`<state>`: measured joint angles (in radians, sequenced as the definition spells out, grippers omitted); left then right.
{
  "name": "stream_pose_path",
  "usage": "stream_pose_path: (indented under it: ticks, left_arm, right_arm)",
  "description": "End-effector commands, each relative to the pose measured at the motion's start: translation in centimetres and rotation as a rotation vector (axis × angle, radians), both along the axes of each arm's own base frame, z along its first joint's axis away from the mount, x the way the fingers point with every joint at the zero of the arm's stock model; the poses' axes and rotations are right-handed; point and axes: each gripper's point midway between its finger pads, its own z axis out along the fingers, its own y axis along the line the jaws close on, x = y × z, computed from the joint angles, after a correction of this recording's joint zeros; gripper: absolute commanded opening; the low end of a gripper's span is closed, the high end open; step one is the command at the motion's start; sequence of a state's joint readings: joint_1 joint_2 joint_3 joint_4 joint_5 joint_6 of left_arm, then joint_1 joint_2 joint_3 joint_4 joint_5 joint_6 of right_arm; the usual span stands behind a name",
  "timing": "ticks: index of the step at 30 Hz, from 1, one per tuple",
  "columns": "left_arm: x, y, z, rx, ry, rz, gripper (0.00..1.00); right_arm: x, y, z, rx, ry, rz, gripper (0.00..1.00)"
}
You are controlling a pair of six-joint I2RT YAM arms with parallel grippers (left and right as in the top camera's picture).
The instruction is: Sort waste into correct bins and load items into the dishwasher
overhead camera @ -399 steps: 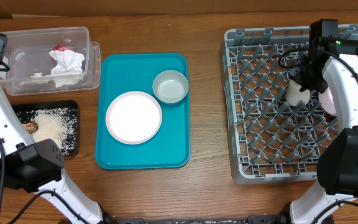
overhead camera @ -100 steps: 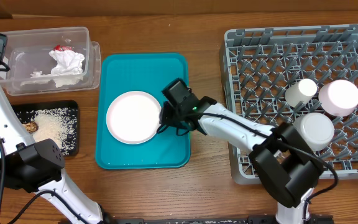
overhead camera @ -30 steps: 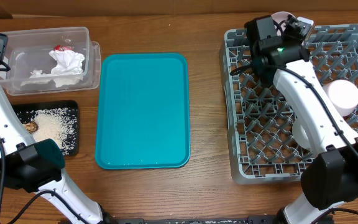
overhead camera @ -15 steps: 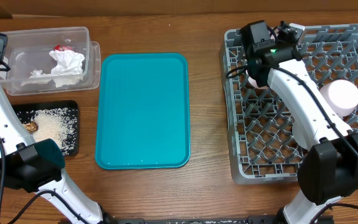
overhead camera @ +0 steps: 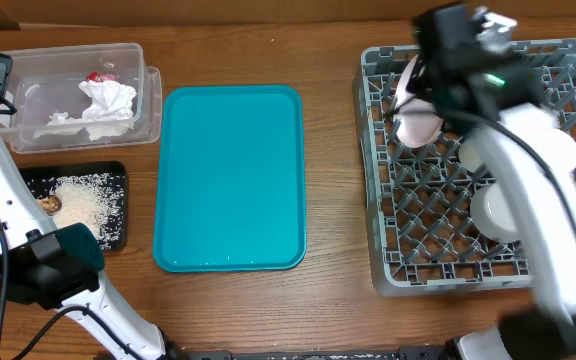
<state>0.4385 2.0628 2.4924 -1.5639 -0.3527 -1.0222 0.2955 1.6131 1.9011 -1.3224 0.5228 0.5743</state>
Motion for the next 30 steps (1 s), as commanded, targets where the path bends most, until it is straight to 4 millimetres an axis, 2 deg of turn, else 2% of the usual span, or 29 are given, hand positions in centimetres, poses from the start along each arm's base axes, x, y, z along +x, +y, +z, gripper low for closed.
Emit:
stream_pose_path:
  ticks: [1,3,6,10,13,17,21,25,30]
  left_arm:
    - [0.1,0.0,-0.2,0.007,0.010,0.009,1.00]
    - [0.1,0.0,-0.2,0.007,0.010,0.009,1.00]
    - [0.0,0.0,-0.2,0.007,0.009,0.009,1.00]
    - [0.1,0.0,-0.2,0.007,0.010,0.009,1.00]
    - [0.0,0.0,-0.2,0.007,0.009,0.009,1.00]
    - [0.1,0.0,-0.2,0.007,0.010,0.009,1.00]
    - [0.1,0.0,-0.2,0.007,0.010,0.009,1.00]
    - [0.0,0.0,-0.2,0.007,0.009,0.009,1.00]
    - [0.0,0.0,-0.2,0.007,0.010,0.009,1.00]
  right_arm:
    - [-5.5,1.6,6.6,0.207,-0.148,0.119,1.00]
    - [-9.0,1.6,8.0,0.260,-0.162,0.162,1.00]
    - [-13.7,0.5,8.4,0.282,-0.150,0.160,1.00]
    - [-19.4,-1.3,6.6,0.302,-0.102,0.111,1.00]
    - [-22.1,-2.2,4.5,0.303,-0.082,0.101,1.00]
    - [-24.3,-2.6,1.5,0.323,-0.104,0.112,1.00]
    - [-25.9,-1.4,-1.5,0.385,-0.053,0.163,1.00]
    - [-26.9,-1.5,-3.0,0.382,0.017,0.160,1.00]
    - [-27.3,-1.6,-3.3,0.378,0.039,0.156,1.00]
